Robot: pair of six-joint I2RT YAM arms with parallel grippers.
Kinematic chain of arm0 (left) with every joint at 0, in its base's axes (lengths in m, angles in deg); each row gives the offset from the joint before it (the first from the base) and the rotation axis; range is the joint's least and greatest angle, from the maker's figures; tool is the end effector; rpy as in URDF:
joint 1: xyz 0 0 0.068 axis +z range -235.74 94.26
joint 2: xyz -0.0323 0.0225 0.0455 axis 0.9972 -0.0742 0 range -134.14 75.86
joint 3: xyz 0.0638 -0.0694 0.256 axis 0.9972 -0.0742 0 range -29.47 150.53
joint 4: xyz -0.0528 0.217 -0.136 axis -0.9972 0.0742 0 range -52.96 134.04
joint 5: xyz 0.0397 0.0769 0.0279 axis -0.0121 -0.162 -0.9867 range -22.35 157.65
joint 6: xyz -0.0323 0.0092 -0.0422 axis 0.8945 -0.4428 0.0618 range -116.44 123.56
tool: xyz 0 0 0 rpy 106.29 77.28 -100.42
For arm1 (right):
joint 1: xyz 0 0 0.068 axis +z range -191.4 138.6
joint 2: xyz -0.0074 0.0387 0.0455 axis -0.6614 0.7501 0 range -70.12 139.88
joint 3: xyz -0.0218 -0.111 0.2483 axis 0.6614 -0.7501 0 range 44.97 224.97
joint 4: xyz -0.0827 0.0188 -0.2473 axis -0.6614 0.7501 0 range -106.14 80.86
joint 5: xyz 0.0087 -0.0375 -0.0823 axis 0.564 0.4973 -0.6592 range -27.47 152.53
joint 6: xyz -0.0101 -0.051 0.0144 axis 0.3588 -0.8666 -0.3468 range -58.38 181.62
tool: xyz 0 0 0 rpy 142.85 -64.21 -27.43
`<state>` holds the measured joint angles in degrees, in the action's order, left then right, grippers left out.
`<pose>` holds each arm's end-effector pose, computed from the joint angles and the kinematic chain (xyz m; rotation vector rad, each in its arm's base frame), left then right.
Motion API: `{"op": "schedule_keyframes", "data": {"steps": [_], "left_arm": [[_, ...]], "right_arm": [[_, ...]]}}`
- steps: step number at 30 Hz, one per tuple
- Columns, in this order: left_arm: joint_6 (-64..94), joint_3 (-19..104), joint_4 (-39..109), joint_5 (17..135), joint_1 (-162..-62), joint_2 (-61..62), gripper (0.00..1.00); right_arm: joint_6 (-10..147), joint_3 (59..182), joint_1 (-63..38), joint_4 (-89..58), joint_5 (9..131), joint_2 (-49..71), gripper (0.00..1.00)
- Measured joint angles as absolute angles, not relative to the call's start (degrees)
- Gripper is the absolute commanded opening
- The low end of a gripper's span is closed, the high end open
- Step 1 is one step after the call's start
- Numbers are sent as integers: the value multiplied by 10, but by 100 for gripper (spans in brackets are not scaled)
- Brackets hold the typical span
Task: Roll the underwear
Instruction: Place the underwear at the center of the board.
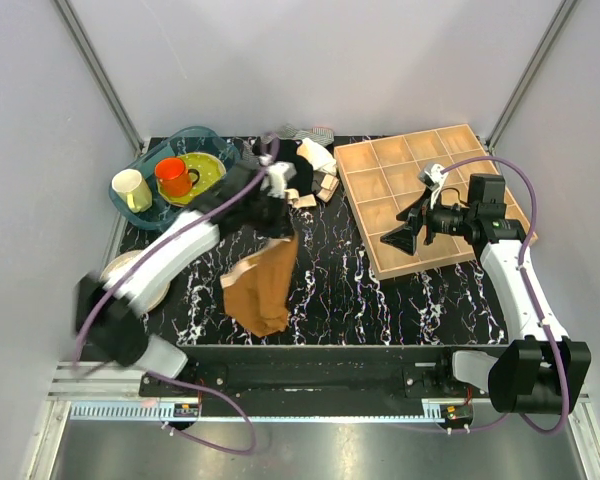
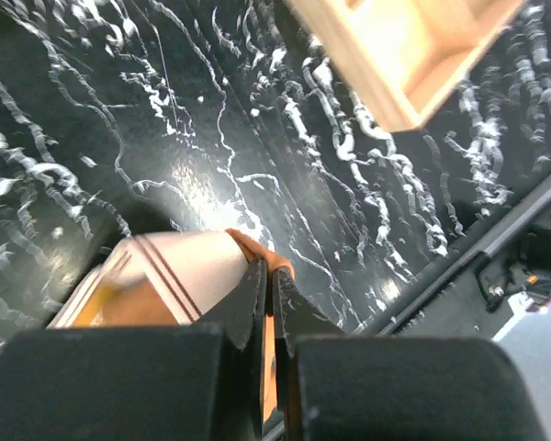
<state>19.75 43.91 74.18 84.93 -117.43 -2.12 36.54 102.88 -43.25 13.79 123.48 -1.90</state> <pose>0.2452 -0.1638 0.3400 0.4812 2.3352 -0.7625 0.2443 0.0232 0.3148 -0.9019 1.7798 0.8938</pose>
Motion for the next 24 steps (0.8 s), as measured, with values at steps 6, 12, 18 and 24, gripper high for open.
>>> {"op": "schedule_keyframes", "data": {"steps": [6,12,18,24], "left_arm": [[218,536,682,878,-1177,-360,32],[211,599,688,876,-1180,-386,70],[146,517,704,773,-1179,-128,95],[82,341,657,592,-1169,230,99]], "right_arm": [[361,1027,-433,139,1230,-19,100],[346,1019,-418,144,1211,-17,100],[293,1023,-264,168,1130,15,100],[313,1099,-58,173,1013,132,94]]}}
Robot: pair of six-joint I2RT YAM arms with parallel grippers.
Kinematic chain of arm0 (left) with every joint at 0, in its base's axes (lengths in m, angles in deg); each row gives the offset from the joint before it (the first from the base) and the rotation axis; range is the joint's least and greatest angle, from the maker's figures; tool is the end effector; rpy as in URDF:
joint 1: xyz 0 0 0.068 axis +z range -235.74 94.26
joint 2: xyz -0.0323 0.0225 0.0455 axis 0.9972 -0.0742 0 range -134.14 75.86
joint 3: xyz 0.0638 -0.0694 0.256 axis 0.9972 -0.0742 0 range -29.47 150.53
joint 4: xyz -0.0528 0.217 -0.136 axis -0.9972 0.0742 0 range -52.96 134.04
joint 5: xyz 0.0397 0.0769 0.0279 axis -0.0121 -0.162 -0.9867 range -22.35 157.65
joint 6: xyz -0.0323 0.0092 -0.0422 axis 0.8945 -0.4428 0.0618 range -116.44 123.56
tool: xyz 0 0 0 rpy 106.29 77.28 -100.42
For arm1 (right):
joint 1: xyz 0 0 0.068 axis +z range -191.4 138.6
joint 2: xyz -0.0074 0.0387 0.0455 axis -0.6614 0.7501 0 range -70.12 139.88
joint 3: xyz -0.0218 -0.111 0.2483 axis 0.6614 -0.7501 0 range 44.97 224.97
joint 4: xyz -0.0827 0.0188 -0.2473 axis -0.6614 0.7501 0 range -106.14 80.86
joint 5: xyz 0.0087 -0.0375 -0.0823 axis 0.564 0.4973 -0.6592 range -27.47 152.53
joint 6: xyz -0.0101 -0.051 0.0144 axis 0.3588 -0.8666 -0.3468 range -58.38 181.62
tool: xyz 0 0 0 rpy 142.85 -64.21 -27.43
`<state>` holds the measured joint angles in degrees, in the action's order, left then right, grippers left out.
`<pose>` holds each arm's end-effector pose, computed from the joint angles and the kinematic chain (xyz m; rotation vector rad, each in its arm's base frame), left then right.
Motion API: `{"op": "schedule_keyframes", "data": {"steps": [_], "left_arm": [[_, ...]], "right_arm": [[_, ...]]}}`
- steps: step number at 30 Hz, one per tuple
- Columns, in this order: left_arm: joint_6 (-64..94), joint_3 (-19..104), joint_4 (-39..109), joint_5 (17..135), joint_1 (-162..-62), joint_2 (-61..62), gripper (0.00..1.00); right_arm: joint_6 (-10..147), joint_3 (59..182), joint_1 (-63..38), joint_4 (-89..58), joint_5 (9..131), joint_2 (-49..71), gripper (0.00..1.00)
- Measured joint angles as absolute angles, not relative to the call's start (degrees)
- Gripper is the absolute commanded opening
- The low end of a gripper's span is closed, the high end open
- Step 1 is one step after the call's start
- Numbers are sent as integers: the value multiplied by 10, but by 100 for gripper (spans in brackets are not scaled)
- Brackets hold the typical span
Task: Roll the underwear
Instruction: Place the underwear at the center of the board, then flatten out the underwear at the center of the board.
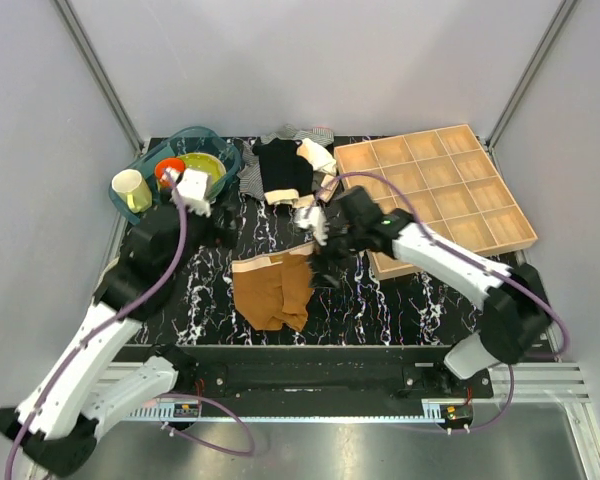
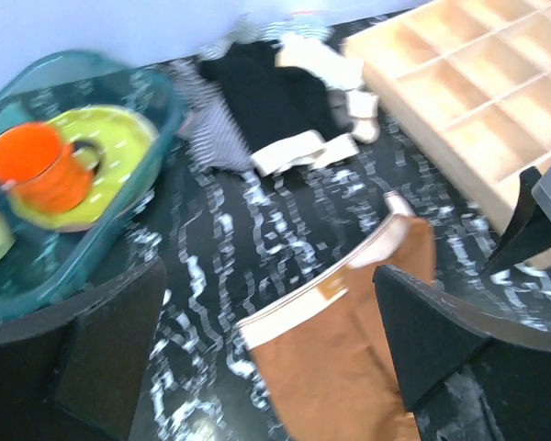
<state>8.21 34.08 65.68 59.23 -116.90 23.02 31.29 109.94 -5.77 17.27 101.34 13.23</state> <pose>0.1688 -0.0960 0.3947 0.3344 1.8607 -0.2897 0.2339 0.1951 0.2755 -1.5346 1.8333 0.8731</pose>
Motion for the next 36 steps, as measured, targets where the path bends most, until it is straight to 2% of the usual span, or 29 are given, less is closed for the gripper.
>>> {"op": "schedule_keyframes", "data": {"steps": [3,7,13,17,20,21,24,25,28,31,34,36], "left_arm": [[75,242,638,530,-1165,332,99],[70,147,651,473,-1165,371,99],[65,139,649,438,-1161,389,99],[65,139,640,434,-1160,403,99],[65,139,638,434,-1160,408,99],[65,139,638,434,-1160,408,99],[65,139,638,434,-1160,409,99],[65,139,638,434,-1160,408,99],[65,139,638,435,-1159,408,99],[65,139,638,437,-1158,408,99],[65,139,638,439,-1157,406,99],[65,139,638,442,-1155,402,99]], "right_arm": [[378,1166,27,152,935,222,89],[470,1253,103,133,826,343,85],[550,1283,133,133,719,434,80],[565,1290,139,137,675,459,74],[566,1290,148,138,645,463,62],[565,1290,150,138,637,463,52],[559,1286,153,142,614,462,40],[556,1282,153,142,608,460,32],[545,1257,153,149,585,444,21],[535,1229,152,156,567,416,21],[525,1205,145,161,561,381,30],[520,1192,135,162,563,359,31]]}}
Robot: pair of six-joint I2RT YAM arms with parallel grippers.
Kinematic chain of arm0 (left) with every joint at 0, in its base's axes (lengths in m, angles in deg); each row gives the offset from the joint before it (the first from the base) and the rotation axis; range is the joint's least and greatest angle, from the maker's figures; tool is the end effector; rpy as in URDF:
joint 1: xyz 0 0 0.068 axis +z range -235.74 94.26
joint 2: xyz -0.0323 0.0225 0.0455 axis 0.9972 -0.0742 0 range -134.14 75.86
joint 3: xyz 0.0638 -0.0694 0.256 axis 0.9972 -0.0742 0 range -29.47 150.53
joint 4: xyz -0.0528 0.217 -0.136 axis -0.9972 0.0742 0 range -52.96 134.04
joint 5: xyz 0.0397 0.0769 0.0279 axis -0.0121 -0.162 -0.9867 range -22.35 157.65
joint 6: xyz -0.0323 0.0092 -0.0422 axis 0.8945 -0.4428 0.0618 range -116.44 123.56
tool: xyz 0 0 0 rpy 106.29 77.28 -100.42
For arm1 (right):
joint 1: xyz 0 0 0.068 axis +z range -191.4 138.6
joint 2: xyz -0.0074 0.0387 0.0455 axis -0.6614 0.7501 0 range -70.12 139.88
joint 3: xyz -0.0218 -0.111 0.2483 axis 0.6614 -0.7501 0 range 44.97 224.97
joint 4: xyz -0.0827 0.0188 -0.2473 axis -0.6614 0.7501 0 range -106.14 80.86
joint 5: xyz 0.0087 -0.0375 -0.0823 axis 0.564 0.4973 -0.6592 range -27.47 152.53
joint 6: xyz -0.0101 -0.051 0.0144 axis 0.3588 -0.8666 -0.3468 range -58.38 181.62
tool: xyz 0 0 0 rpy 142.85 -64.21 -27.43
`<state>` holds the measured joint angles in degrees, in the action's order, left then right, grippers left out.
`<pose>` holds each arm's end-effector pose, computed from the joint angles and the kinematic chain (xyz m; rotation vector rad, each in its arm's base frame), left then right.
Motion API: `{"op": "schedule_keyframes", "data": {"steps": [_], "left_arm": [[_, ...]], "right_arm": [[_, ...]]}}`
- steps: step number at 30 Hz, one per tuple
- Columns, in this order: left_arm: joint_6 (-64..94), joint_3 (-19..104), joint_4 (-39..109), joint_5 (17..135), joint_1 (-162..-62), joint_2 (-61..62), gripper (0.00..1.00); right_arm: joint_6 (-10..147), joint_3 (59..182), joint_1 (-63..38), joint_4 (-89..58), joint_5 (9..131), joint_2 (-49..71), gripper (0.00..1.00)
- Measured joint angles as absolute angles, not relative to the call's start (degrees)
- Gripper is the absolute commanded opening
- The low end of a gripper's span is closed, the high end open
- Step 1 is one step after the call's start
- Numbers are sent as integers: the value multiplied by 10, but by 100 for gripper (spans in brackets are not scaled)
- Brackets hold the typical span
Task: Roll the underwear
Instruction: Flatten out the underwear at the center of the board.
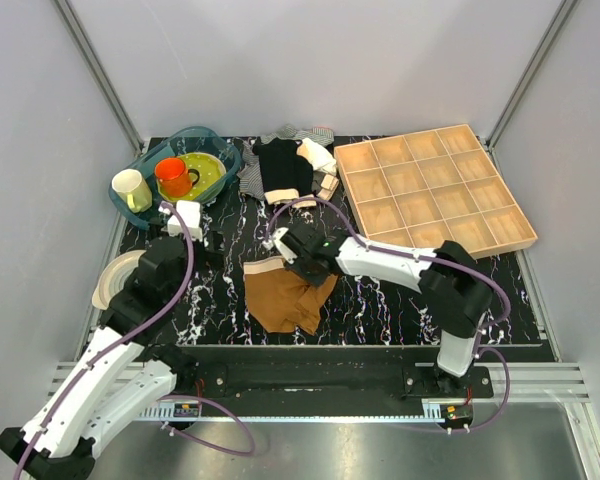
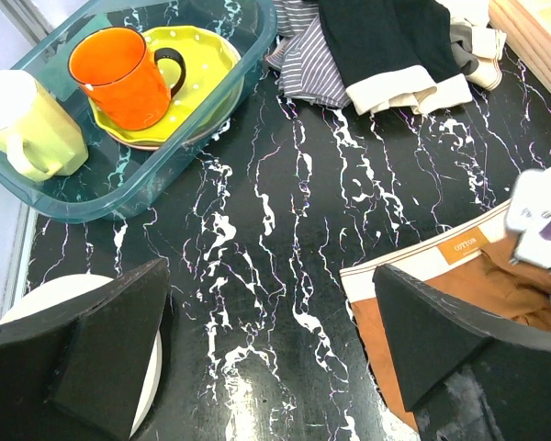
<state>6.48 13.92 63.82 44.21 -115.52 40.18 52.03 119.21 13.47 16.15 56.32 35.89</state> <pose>0.1296 -0.0579 0.3249 0.1642 1.8681 -0.0025 0.2221 0.3090 0.1909 -1.4015 2.2860 0.1033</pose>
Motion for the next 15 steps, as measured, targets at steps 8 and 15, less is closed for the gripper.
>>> {"op": "schedule_keyframes", "data": {"steps": [8,15], "left_arm": [[64,139,639,465,-1150,377,99],[64,139,637,495,-1143,363,99]], "right_arm": [[504,1155,73,167,581,310,17],[440,1058,-9,208,621,194,46]]}}
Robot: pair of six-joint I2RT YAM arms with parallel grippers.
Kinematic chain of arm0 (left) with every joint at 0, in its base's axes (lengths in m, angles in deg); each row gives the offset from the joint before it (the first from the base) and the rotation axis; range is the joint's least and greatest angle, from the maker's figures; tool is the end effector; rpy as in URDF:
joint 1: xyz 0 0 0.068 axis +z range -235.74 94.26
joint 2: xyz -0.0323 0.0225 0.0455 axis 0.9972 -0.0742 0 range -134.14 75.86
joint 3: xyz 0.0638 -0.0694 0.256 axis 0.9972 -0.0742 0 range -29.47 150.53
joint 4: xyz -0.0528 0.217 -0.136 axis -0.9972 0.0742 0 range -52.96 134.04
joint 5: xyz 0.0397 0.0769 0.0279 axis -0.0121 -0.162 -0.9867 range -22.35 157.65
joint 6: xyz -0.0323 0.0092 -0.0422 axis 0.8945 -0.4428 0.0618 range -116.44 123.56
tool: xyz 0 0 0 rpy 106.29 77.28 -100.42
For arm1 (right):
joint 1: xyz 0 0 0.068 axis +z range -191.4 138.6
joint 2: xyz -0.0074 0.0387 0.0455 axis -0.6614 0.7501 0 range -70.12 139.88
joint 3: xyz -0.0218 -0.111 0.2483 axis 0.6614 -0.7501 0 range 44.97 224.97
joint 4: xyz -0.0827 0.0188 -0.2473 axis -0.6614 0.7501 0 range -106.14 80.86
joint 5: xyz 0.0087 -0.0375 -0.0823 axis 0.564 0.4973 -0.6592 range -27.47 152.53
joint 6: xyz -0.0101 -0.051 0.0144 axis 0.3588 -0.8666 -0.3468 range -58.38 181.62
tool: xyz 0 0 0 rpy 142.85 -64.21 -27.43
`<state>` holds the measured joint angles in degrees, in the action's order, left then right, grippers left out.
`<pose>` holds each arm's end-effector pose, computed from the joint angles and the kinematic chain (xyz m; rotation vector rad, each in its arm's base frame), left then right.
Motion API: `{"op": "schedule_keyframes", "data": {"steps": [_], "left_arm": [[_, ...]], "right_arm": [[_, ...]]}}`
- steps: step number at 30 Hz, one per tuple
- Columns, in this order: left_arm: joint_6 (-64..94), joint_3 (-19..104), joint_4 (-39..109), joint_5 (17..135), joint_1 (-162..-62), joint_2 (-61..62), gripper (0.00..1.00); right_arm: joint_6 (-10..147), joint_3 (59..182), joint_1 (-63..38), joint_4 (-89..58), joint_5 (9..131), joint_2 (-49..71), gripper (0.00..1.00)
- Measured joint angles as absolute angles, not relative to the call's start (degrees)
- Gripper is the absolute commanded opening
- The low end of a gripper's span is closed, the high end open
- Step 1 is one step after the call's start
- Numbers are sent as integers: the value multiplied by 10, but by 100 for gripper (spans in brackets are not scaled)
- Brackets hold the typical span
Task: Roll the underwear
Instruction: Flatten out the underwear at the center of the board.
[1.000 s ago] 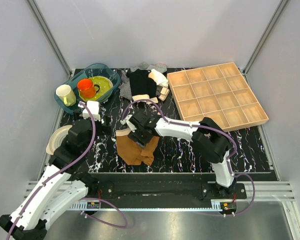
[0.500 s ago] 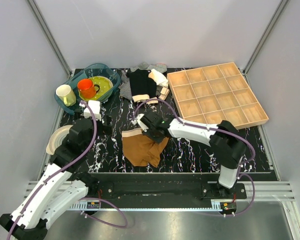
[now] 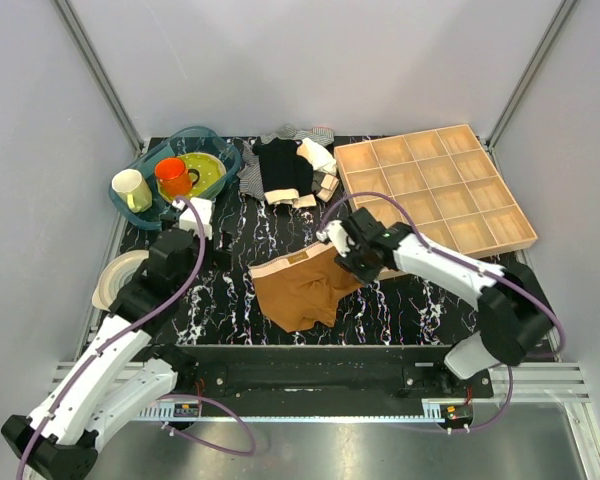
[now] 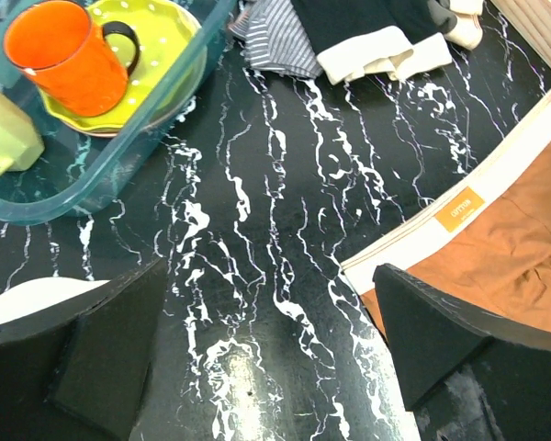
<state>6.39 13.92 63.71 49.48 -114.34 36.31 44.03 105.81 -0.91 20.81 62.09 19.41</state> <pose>0.1425 -0.0651 0.3160 0.2315 1.9349 -0.0500 0.2334 0.1990 0.2127 -1.3191 2.3806 0.1063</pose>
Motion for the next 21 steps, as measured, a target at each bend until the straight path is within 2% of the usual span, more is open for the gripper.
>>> {"op": "schedule_keyframes", "data": {"steps": [1,5,7,10,11,14,21], "left_arm": [[64,139,636,502,-1142,358,99],[65,139,634,544,-1134,327,99],[66,139,635,566,-1130,308,99],[71,143,636,605,-1119,272,99],[76,147,637,620,-1112,256,99],[92,159,639,672,-1085,198,99],[135,197,650,792,-1026,39,93]], "right_arm": [[432,1045,-16,219,624,174,57],[394,981,-40,255,643,91,67],[382,963,-55,273,654,63,68],[373,961,-90,279,669,46,81],[369,961,-101,279,682,39,96],[344,962,-115,282,743,22,99],[231,966,-114,286,971,38,98]]}}
